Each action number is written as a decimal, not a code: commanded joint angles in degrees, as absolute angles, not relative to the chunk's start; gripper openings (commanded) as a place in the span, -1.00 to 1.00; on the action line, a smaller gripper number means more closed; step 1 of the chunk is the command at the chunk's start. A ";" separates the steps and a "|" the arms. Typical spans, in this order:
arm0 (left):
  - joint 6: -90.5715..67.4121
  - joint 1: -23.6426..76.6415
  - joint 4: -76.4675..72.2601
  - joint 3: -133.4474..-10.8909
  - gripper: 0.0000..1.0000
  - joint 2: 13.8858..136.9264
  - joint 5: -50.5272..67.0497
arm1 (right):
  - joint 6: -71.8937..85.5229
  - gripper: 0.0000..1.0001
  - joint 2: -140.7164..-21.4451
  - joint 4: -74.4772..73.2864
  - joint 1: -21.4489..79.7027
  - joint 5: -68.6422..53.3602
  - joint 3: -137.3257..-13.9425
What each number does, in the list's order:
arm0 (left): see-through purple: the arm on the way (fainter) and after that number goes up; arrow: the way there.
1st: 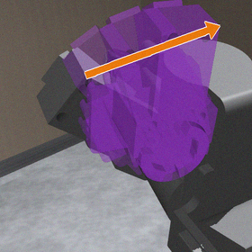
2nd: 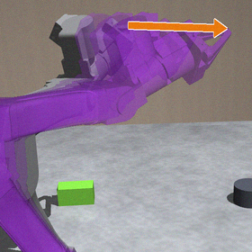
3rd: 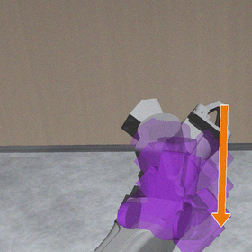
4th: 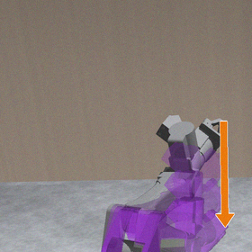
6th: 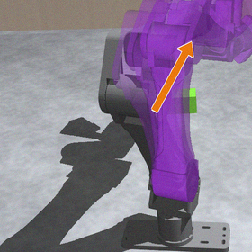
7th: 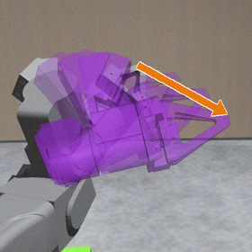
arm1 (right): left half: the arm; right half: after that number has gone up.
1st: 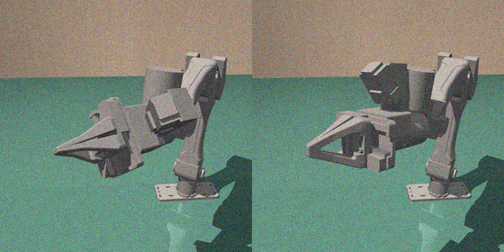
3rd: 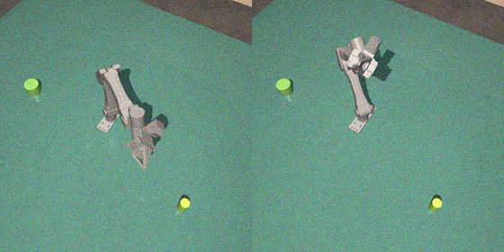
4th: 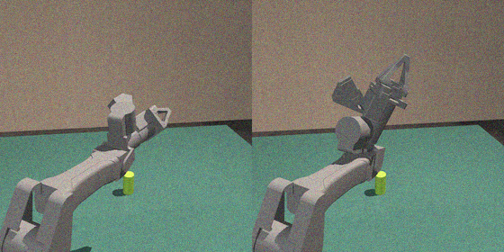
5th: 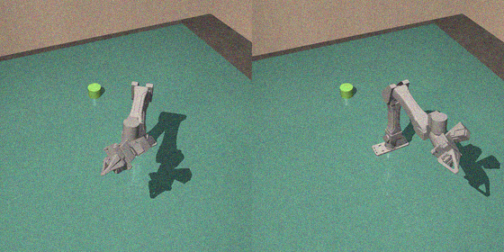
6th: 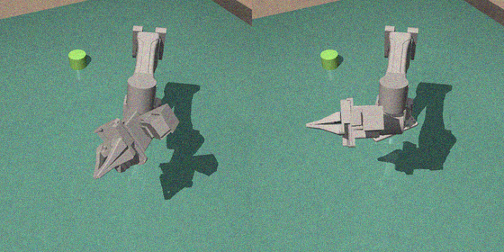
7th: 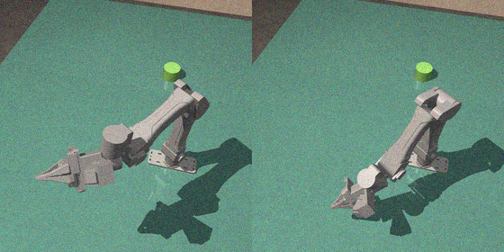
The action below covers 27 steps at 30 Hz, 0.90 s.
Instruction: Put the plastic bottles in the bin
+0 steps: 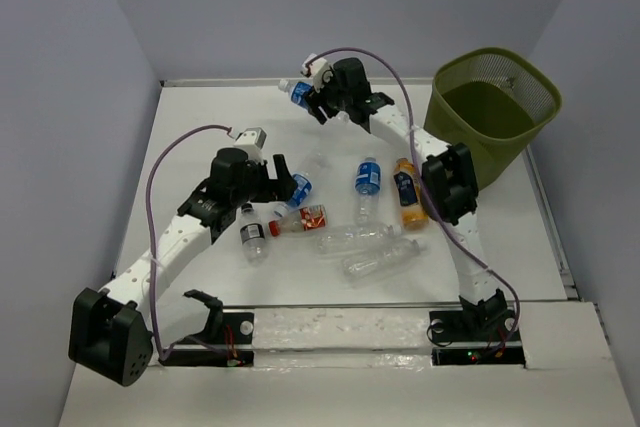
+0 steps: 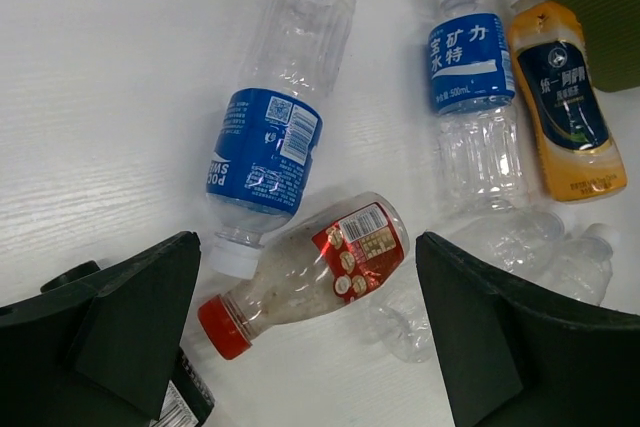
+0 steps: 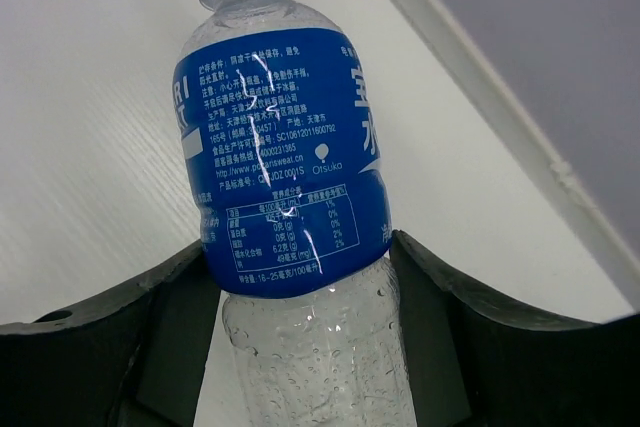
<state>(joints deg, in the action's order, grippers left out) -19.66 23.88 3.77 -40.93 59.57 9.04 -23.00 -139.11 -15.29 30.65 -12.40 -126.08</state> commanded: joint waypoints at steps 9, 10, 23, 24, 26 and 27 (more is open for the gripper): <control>-13.98 29.17 9.57 -56.77 0.98 70.65 -2.07 | -16.53 -0.69 -90.33 2.37 29.19 -1.77 -99.95; -13.37 30.48 9.75 -58.43 0.98 72.67 -2.98 | -15.04 -0.70 -84.78 2.46 27.44 1.46 -96.19; -5.45 31.20 14.76 -74.79 0.98 98.43 -3.25 | -5.80 -0.71 -63.46 3.25 10.73 8.17 -73.66; -5.62 31.29 14.59 -75.23 0.98 99.39 -2.99 | -5.28 -0.72 -63.11 3.16 9.16 8.35 -72.70; -5.54 31.20 14.24 -76.37 0.98 101.24 -3.42 | -4.31 -0.72 -62.58 3.16 8.00 8.61 -72.42; -5.19 31.20 14.24 -76.81 0.98 101.77 -3.69 | -3.96 -0.73 -62.67 3.08 7.48 9.22 -72.25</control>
